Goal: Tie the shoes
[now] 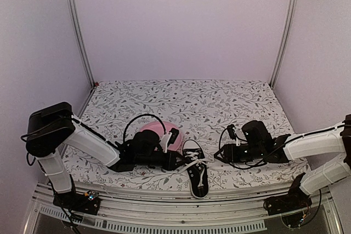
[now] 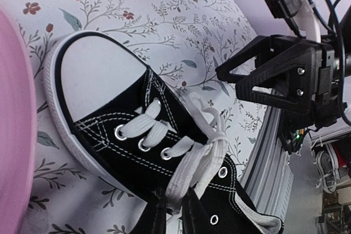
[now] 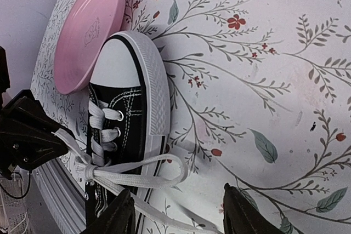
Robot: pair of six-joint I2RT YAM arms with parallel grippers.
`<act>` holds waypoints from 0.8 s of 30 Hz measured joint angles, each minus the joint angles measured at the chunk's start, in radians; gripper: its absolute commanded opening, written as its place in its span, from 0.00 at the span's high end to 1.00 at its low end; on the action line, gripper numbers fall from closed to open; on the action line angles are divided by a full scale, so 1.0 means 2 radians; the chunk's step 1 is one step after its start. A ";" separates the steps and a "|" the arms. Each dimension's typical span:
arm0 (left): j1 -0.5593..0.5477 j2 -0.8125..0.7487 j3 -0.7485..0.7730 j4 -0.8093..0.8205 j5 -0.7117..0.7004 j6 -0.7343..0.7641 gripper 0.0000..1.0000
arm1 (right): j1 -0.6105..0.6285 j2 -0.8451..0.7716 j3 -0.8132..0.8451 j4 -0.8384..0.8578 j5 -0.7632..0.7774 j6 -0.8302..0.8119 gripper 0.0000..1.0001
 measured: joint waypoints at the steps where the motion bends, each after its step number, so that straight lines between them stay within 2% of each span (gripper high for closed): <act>1: 0.000 0.000 0.000 0.000 0.000 -0.001 0.92 | 0.000 0.010 0.006 0.004 -0.003 -0.003 0.45; 9: 0.000 0.000 0.000 0.000 0.000 -0.001 0.99 | 0.000 0.070 0.020 0.042 -0.030 0.017 0.49; 18: 0.000 0.000 0.000 -0.001 0.000 -0.001 1.00 | 0.002 0.118 0.020 0.103 -0.061 0.069 0.53; 20: 0.000 0.000 0.000 -0.001 0.000 -0.001 1.00 | 0.002 0.127 0.020 0.113 -0.066 0.077 0.60; 24: 0.000 0.000 0.000 -0.001 0.000 -0.001 1.00 | 0.002 0.138 0.020 0.131 -0.076 0.092 0.78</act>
